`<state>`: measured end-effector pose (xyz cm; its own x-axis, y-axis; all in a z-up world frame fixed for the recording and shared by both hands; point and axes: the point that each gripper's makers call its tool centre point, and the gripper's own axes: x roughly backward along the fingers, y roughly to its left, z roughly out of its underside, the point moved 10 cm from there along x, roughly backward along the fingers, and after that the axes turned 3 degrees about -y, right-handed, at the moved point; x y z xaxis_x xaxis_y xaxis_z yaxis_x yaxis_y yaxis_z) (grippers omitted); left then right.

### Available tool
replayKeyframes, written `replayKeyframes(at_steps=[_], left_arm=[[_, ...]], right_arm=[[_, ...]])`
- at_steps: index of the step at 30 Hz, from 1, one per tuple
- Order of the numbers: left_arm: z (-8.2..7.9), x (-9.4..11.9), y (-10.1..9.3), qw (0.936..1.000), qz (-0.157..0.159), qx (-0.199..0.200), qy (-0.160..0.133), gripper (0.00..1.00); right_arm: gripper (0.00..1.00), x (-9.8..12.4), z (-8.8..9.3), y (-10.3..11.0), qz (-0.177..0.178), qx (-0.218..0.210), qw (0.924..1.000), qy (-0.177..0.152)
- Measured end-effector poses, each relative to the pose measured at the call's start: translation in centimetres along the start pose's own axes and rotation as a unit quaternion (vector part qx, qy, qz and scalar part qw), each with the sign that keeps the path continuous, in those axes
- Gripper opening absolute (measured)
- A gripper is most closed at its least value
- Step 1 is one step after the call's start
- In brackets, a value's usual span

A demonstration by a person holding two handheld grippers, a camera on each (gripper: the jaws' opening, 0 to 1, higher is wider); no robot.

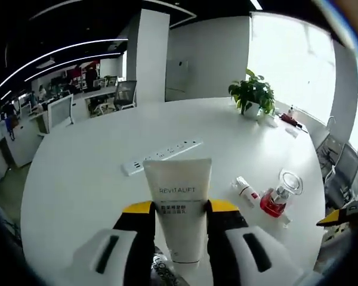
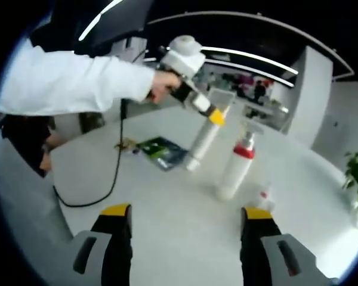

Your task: Arrange the skincare products in the storage area until every visible bottle or jar stands upright without overlapping.

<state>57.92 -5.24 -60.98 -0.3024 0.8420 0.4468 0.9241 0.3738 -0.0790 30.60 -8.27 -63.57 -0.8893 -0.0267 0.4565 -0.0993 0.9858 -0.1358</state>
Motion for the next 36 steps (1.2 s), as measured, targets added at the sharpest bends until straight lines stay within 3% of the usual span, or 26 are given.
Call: replayKeyframes(at_steps=[5,16,26,36], left_arm=[[0.5,1.7,-1.3,0.9999,0.006,-0.010,-0.009,0.29],[1.0,5.0,-2.9,0.9992,0.018,-0.015,-0.033,0.29],[-0.4,8.3,-4.3,0.9952,0.055,-0.025,-0.077,0.29],[-1.9,9.5,-5.6,0.9880,0.110,-0.012,-0.107,0.29]], right_arm=[[0.59,-0.2,-0.6,0.9,-0.012,-0.004,0.9998,-0.015],[0.59,-0.1,-0.6,1.0,-0.013,-0.001,0.9998,-0.014],[0.59,-0.2,-1.1,1.3,-0.015,0.005,0.9996,-0.025],[0.52,-0.3,-1.7,0.9,-0.003,-0.009,0.9994,-0.033]])
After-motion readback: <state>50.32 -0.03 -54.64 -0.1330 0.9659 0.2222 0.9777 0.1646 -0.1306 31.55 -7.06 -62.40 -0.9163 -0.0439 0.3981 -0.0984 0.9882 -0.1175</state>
